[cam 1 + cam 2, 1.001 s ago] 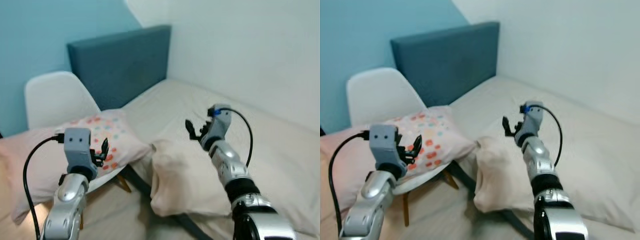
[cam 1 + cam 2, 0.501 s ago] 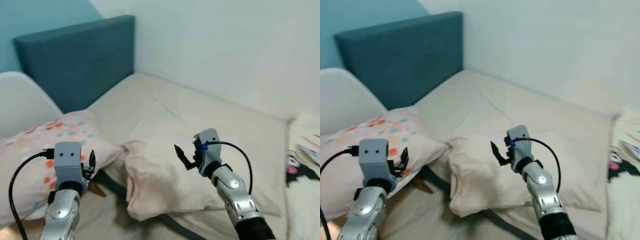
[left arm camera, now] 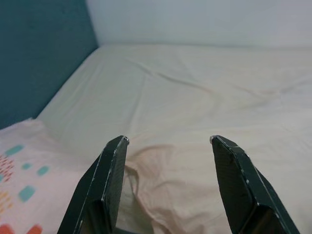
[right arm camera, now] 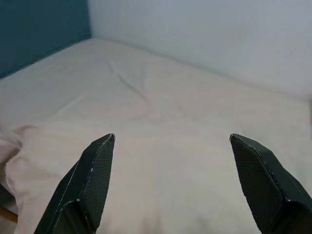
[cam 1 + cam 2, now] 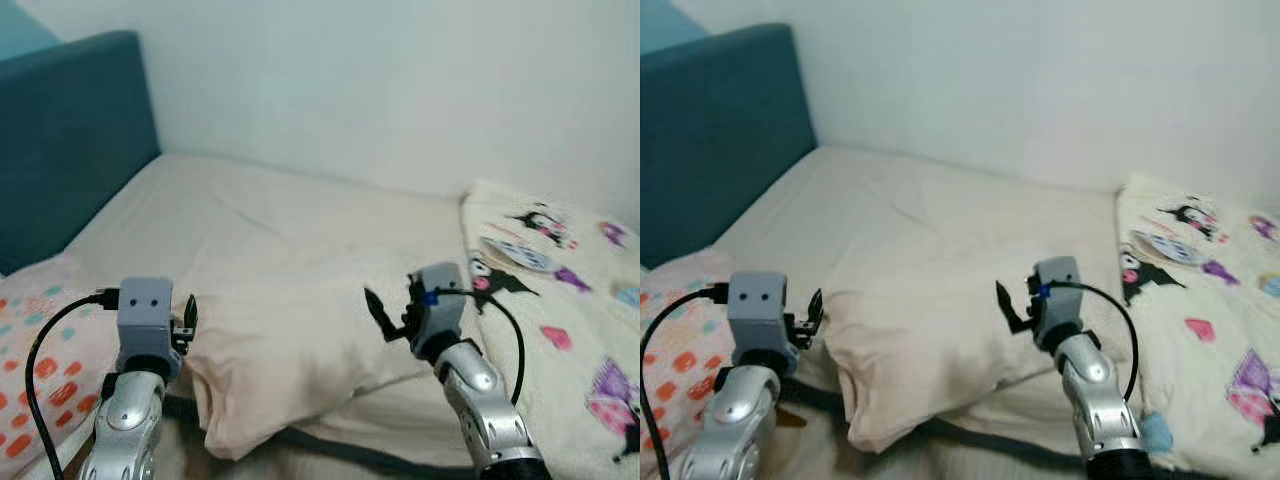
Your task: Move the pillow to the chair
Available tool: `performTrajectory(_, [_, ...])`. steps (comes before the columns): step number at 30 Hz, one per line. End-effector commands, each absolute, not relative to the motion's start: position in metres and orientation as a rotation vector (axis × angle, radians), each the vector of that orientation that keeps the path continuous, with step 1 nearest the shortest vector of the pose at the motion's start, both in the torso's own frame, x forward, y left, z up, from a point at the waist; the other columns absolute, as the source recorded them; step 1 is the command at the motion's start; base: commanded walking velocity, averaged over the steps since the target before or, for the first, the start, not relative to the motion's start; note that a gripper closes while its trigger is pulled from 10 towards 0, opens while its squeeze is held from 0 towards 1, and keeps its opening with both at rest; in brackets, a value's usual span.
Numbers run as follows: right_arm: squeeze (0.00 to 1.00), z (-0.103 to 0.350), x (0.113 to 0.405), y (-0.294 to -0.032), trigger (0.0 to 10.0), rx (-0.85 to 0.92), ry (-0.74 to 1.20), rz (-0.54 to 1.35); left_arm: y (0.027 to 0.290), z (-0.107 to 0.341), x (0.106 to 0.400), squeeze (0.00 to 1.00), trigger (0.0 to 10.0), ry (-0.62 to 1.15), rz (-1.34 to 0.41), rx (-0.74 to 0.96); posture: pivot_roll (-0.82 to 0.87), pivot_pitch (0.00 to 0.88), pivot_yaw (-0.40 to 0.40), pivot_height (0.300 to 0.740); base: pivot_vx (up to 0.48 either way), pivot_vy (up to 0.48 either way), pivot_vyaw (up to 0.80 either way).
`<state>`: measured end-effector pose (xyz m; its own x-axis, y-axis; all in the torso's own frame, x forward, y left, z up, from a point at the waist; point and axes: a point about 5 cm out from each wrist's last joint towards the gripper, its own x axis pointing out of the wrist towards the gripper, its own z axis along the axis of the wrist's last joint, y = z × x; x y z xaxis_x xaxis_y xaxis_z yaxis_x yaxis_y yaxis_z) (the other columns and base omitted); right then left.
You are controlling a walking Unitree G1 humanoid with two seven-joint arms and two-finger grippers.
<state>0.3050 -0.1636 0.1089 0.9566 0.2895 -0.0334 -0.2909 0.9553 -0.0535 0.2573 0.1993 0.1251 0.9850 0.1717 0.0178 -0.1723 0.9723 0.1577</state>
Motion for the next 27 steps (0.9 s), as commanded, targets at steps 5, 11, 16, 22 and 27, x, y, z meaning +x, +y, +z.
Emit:
performTrajectory(5, [0.0,0.11,0.31,-0.162,10.0,0.051,0.073,0.297,0.202,0.122,0.258,0.0,10.0,0.016,0.188,0.164,-0.05,0.0,-0.087,0.715,0.0,-0.424,0.0])
performTrajectory(11, [0.0,0.114,0.317,-0.164,10.0,0.139,0.092,0.278,0.203,0.123,0.259,0.0,10.0,0.014,0.201,0.156,-0.05,0.0,-0.089,0.715,0.0,-0.041,0.0])
performTrajectory(16, [0.0,0.117,0.317,-0.159,10.0,0.14,0.08,0.336,0.204,0.124,0.259,0.0,10.0,0.014,0.206,0.153,-0.05,0.0,-0.09,0.715,0.0,0.0,0.0])
performTrajectory(22, [0.0,0.12,0.316,-0.156,10.0,0.124,0.079,0.385,0.204,0.124,0.259,0.0,10.0,0.014,0.208,0.152,-0.05,0.0,-0.09,0.715,0.0,0.0,0.0])
performTrajectory(27, [0.0,0.121,0.314,-0.15,10.0,0.15,0.089,0.451,0.204,0.124,0.26,0.0,10.0,0.015,0.211,0.151,-0.05,0.0,-0.095,0.715,0.0,0.0,0.78])
